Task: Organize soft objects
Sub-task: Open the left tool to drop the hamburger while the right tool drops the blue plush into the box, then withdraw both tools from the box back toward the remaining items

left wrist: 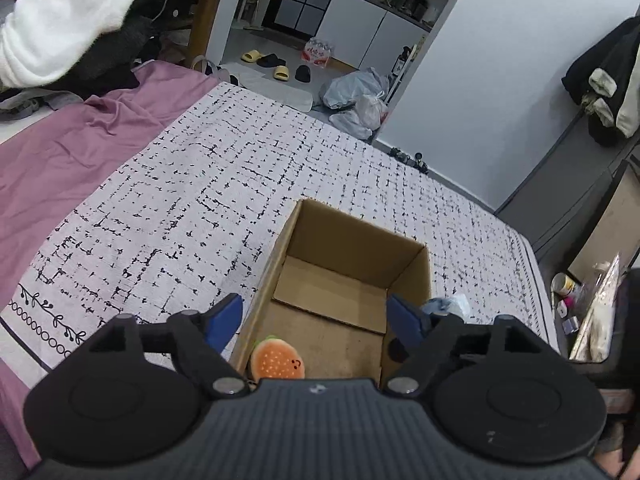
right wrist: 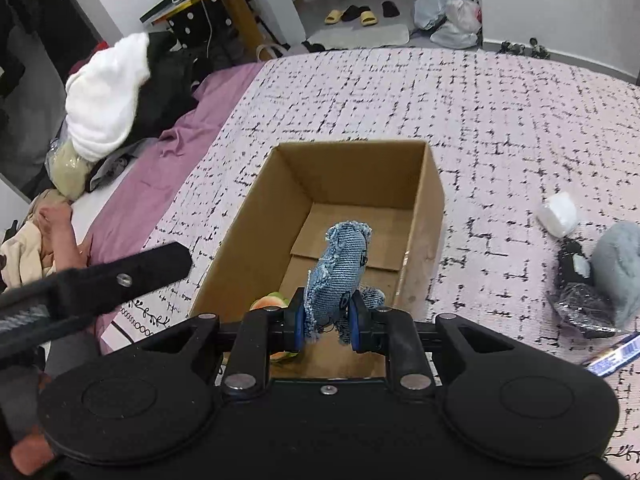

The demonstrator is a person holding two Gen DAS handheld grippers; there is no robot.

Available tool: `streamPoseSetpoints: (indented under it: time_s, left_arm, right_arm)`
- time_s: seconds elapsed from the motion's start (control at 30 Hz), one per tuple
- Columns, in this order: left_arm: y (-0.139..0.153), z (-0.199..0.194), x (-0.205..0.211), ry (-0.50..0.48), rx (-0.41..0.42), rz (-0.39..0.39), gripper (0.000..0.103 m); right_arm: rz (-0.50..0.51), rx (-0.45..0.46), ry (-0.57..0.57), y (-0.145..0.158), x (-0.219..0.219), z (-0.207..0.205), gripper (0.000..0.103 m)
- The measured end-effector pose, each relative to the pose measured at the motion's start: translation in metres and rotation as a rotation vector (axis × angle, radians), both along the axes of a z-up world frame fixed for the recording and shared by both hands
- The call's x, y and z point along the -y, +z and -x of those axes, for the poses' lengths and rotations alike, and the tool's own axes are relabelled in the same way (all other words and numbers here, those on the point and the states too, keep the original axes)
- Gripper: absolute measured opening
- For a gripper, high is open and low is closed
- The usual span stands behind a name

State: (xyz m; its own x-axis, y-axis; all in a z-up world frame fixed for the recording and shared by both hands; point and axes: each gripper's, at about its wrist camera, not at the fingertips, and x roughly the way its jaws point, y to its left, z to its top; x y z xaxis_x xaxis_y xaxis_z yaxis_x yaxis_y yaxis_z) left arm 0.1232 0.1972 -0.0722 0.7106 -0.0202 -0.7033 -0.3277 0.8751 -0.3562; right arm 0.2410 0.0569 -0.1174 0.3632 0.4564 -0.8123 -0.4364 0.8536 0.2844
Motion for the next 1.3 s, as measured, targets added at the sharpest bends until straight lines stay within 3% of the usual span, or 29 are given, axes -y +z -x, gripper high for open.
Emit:
streamPoseSetpoints:
  time_s: [0.2,0.3,0.6,0.83,1.3]
  left_arm:
    - [0.002,0.0,-0.004,0.011,0.001,0.005,0.084]
    - [0.001,-0.001,-0.002,0.004,-0.006,0.008,0.084]
    - [0.011,-0.005,0.013,0.004,0.022,-0.026,0.093]
    - [0.014,-0.012,0.035,-0.03,-0.007,-0.076,0.093]
    - [0.032,-0.011,0.102,-0.187,0.028,-0.117,0.094]
  right_arm:
    - [0.004,-0.03,0.016,-0.009,-0.01,-0.001,0.028]
    - [-0.009,-0.036,0.013,-0.008,-0.009,-0.001,0.06]
    - [-0.035,0.037,-0.019,0.025,0.033,0.011,0.068]
    - [-0.045,0.095,-0.06,0.05,0.079,0.02,0.092]
    - [-0.058,0.126,-0.191,0.066,0.158,0.03,0.097]
